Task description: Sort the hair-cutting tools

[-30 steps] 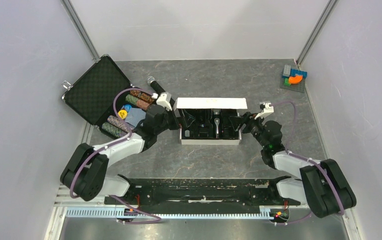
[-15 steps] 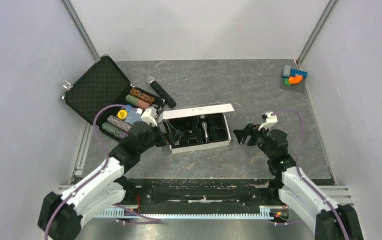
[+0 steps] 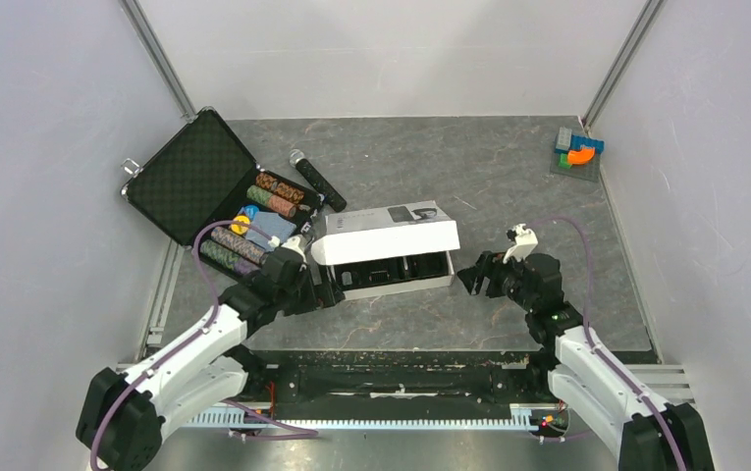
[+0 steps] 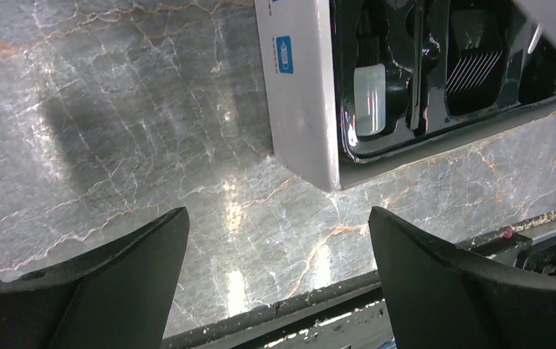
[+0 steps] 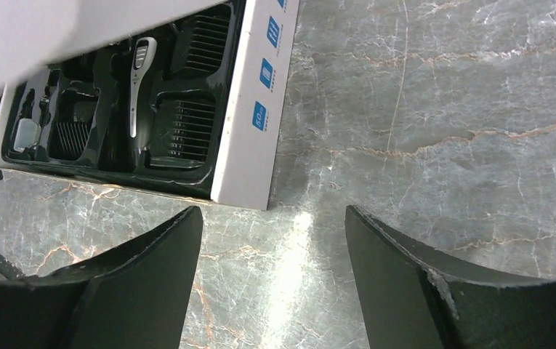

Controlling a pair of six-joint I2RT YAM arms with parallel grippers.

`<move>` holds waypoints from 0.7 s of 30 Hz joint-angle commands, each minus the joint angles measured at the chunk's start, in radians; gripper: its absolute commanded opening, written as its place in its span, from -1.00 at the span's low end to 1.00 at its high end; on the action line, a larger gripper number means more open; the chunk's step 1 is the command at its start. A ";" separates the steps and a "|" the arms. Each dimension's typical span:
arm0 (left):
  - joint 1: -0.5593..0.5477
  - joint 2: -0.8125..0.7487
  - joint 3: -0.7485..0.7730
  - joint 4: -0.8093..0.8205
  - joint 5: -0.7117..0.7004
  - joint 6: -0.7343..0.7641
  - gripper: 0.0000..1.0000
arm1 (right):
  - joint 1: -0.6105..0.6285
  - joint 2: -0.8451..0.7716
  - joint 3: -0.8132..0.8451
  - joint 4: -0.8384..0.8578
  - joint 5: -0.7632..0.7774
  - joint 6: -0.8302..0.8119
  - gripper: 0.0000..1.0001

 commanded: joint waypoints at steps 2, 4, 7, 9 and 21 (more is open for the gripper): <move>0.001 -0.082 0.024 -0.090 -0.002 -0.035 1.00 | 0.003 0.023 0.096 -0.005 -0.024 -0.045 0.51; 0.001 -0.120 0.026 -0.145 -0.005 -0.063 1.00 | 0.001 0.033 0.112 -0.032 -0.009 -0.061 0.51; 0.001 -0.192 0.049 -0.221 -0.013 -0.109 1.00 | 0.003 0.049 0.137 -0.066 -0.005 -0.081 0.51; 0.001 -0.250 0.079 -0.274 -0.019 -0.127 1.00 | 0.003 0.050 0.156 -0.089 0.002 -0.094 0.51; 0.001 -0.427 0.379 -0.623 -0.178 -0.169 1.00 | 0.003 -0.074 0.262 -0.284 0.376 -0.133 0.50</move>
